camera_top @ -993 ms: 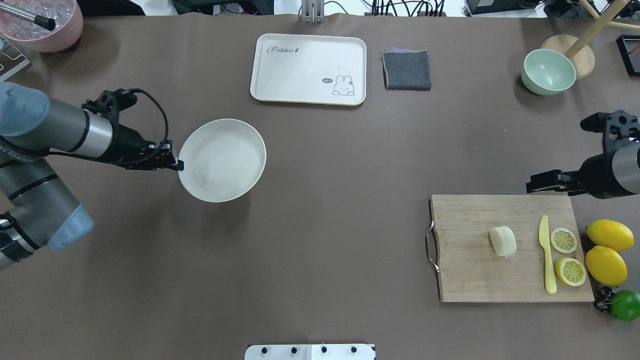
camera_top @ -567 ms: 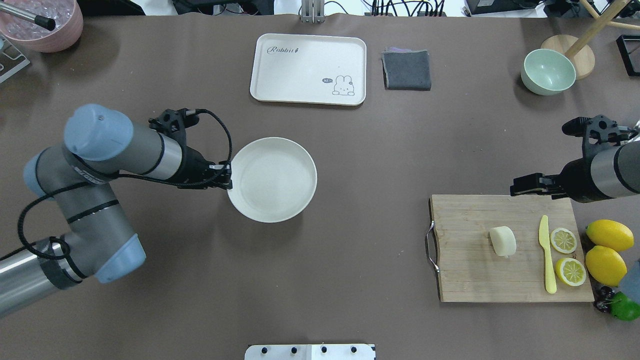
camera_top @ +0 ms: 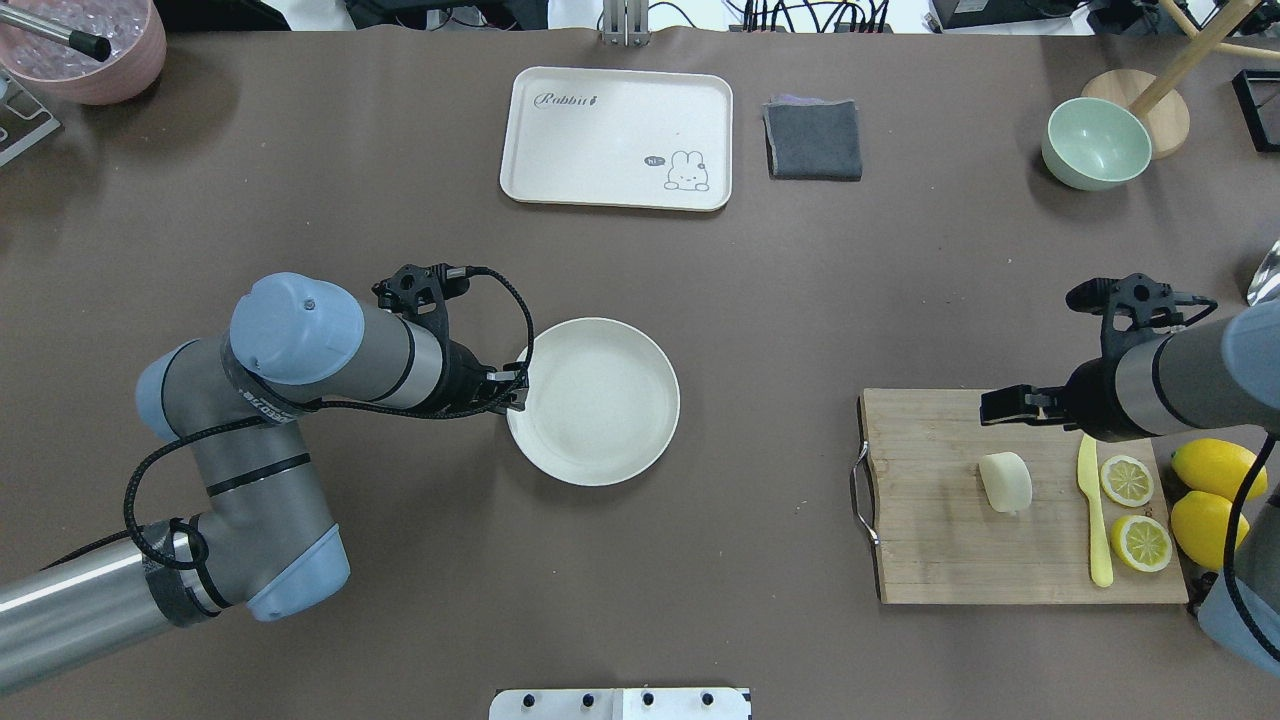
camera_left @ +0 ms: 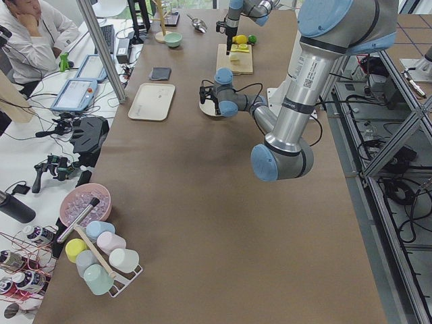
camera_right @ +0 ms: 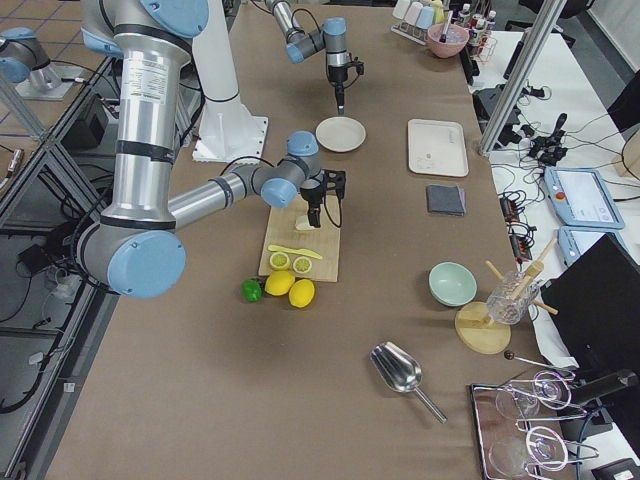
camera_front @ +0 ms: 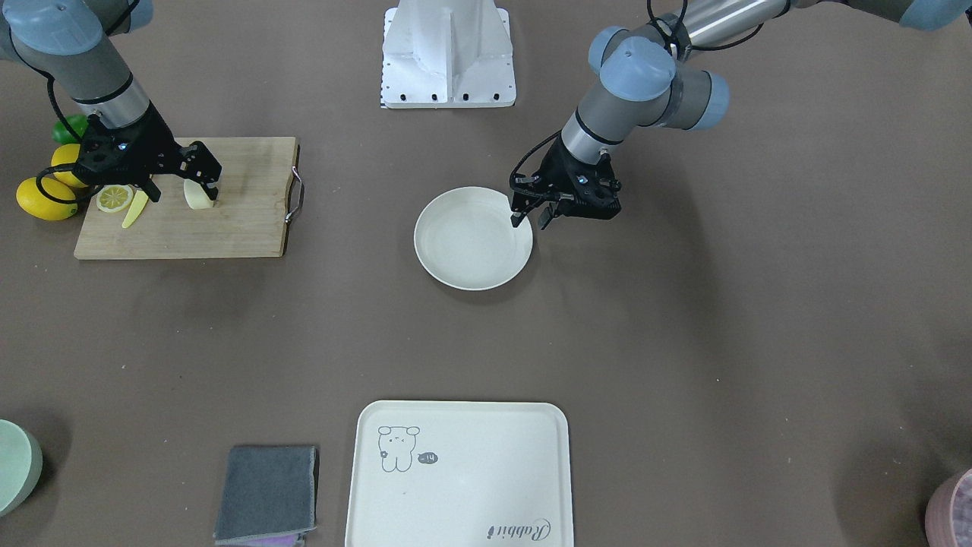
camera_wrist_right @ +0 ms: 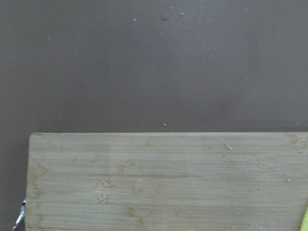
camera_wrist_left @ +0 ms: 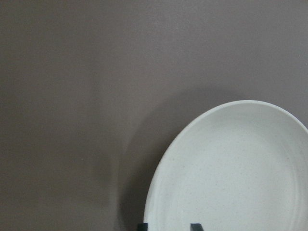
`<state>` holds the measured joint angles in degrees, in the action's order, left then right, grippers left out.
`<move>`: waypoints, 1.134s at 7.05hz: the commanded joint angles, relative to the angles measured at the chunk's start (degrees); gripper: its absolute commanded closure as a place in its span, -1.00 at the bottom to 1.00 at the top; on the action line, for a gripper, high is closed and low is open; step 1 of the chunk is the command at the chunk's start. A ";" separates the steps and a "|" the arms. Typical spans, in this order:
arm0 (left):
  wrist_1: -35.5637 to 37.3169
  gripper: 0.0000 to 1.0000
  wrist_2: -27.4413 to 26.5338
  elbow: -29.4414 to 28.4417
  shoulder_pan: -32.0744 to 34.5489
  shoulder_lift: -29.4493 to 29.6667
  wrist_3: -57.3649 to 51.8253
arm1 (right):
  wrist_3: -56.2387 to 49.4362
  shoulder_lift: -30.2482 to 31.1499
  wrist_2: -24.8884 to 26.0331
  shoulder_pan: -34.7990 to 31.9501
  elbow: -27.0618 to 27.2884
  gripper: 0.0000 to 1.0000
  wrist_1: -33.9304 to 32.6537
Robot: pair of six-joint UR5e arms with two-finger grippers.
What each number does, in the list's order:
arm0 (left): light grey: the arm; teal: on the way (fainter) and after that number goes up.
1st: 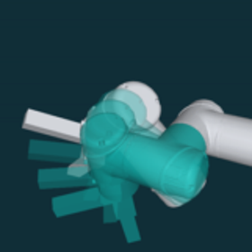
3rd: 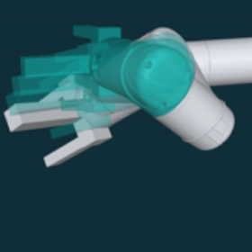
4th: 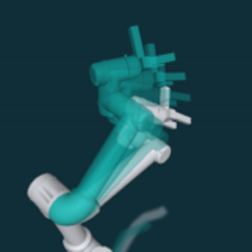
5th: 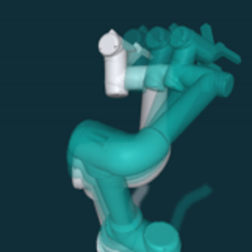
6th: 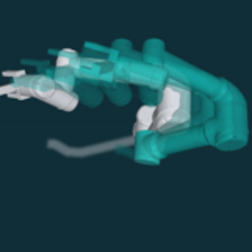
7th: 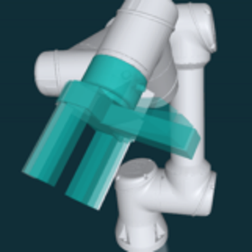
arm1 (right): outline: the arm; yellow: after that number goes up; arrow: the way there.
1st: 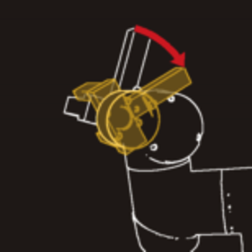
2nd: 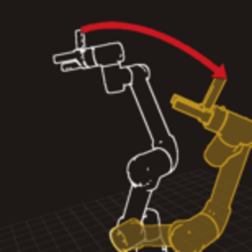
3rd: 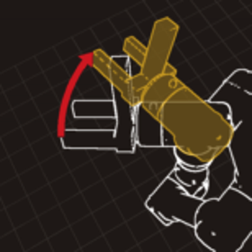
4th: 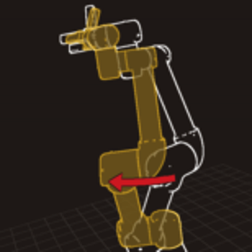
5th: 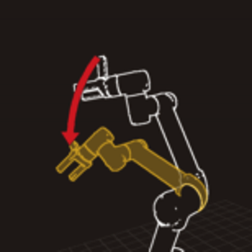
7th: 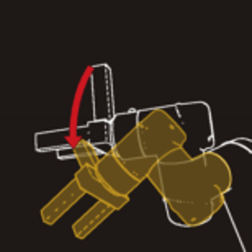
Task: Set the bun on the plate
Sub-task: 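Withdraw the left gripper while the right gripper grasps the pale bun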
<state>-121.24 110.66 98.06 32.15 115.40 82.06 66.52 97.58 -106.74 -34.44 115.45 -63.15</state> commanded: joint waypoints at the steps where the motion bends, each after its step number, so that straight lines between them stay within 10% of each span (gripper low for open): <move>1: 4.93 -0.96 7.16 2.83 7.89 -0.26 -2.84 | -0.34 0.85 1.98 3.23 -0.22 -1.00 0.14; 2: 5.83 -0.96 8.15 3.02 10.10 -0.96 -6.00 | -0.25 1.73 5.20 5.85 -0.48 -0.95 0.14; 4: 11.59 -0.96 17.95 3.10 21.83 -2.54 -17.30 | -0.25 1.74 5.58 6.58 -0.49 0.56 0.14; 5: 17.30 -0.96 22.62 3.02 28.43 -2.64 -27.81 | -0.25 1.65 5.32 6.58 -0.14 0.88 0.14; 8: 41.70 -0.96 24.07 1.88 46.44 -2.03 -62.85 | -0.16 -1.75 5.14 5.18 1.09 0.98 -0.39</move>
<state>-90.17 134.32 100.54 70.68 113.01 34.69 66.29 98.04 -101.54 -28.42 115.93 -63.23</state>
